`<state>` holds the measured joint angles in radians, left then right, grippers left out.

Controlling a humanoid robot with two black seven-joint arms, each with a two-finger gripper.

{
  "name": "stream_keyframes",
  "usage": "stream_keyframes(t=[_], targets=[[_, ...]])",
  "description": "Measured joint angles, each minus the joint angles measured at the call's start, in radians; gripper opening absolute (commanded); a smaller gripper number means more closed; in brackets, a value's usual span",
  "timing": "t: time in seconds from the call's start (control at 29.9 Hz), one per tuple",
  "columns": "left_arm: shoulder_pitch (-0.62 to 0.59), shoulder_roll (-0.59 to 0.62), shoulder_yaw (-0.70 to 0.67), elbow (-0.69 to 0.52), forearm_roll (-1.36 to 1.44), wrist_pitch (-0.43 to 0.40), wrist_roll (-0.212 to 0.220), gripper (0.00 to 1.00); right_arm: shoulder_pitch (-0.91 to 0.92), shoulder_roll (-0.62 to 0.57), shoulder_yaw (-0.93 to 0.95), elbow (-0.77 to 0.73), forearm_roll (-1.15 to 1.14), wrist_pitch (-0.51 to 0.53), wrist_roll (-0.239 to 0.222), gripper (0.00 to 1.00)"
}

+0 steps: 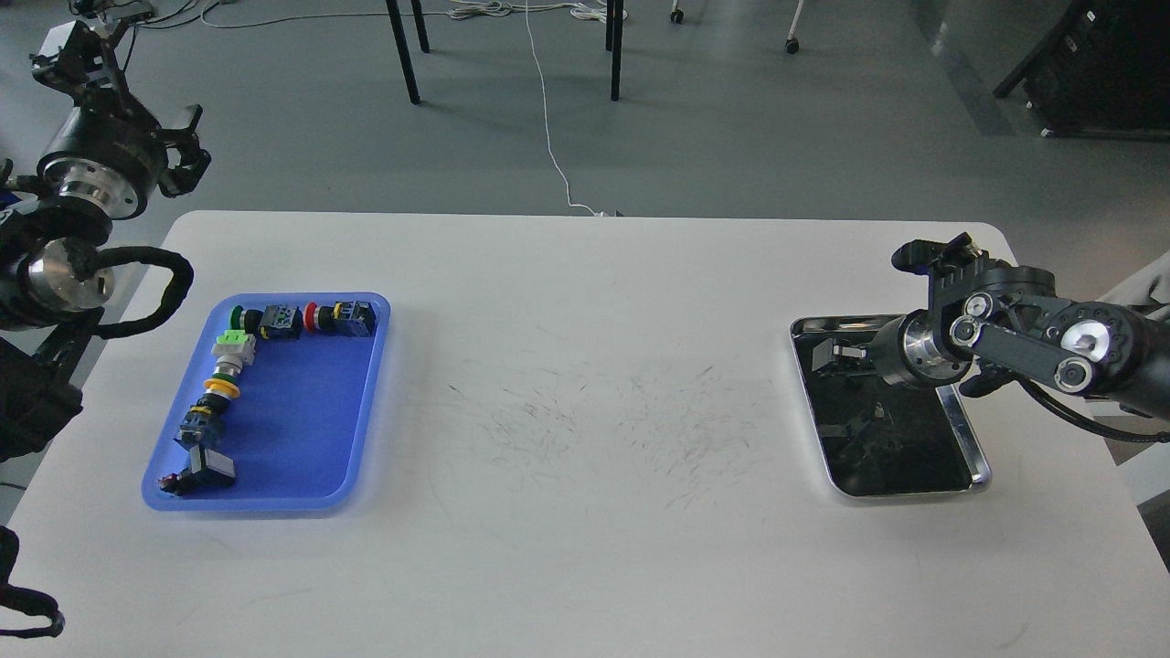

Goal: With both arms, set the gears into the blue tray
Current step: 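Grasp a small black gear in the metal tray with the right gripper, then carry the black gear toward the table center and release it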

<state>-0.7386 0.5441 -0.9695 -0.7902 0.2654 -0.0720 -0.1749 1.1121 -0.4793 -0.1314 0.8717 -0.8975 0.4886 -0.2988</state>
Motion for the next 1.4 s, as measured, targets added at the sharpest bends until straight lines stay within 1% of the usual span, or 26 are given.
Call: stream_keyframes(t=[0.13,0.2,0.27,0.33,0.4,0.53,0.67,0.87,1.04,1.2,1.3,1.4], targets=[[0.001,0.0,0.0,0.0,0.0,0.0,0.0,0.98,-0.005,0.0,-0.001,-0.002,0.0,0.0,0.001,0.56],[0.001,0.0,0.0,0.0,0.0,0.0,0.0,0.98,-0.007,0.0,-0.002,-0.002,0.0,0.0,0.001,0.46],[0.001,0.002,0.0,0.0,0.0,0.0,0.0,0.98,-0.01,0.001,-0.002,-0.002,0.0,0.0,0.001,0.38],[0.001,0.002,0.0,0.0,0.0,0.0,0.0,0.98,-0.011,0.0,-0.002,-0.002,0.0,0.0,0.002,0.35],[0.002,0.002,0.0,0.0,0.0,0.0,0.0,0.98,-0.011,-0.001,-0.002,-0.003,0.0,0.0,0.002,0.26],[0.002,0.002,0.0,0.002,0.0,0.0,-0.001,0.98,-0.011,-0.001,-0.002,-0.009,0.0,0.0,0.005,0.12],[0.004,0.002,0.0,0.002,0.0,0.001,-0.005,0.98,-0.011,0.0,-0.001,-0.017,0.0,0.0,0.013,0.02],[0.004,0.002,0.0,0.002,0.0,0.001,-0.01,0.98,0.028,-0.003,0.011,0.018,0.012,0.001,0.015,0.01],[0.004,0.002,0.0,0.003,0.0,0.0,-0.011,0.98,0.117,-0.036,0.045,0.15,0.026,0.001,0.015,0.01],[0.004,0.002,0.0,0.003,0.0,0.0,-0.011,0.98,0.236,-0.058,0.059,0.264,0.152,0.0,0.015,0.01],[0.003,0.002,0.0,0.003,0.0,0.0,-0.011,0.98,0.294,-0.01,0.059,0.305,0.228,0.0,0.017,0.01],[-0.001,0.002,0.0,0.003,0.0,0.0,-0.011,0.98,0.326,0.088,0.059,0.307,0.326,0.0,0.044,0.01]])
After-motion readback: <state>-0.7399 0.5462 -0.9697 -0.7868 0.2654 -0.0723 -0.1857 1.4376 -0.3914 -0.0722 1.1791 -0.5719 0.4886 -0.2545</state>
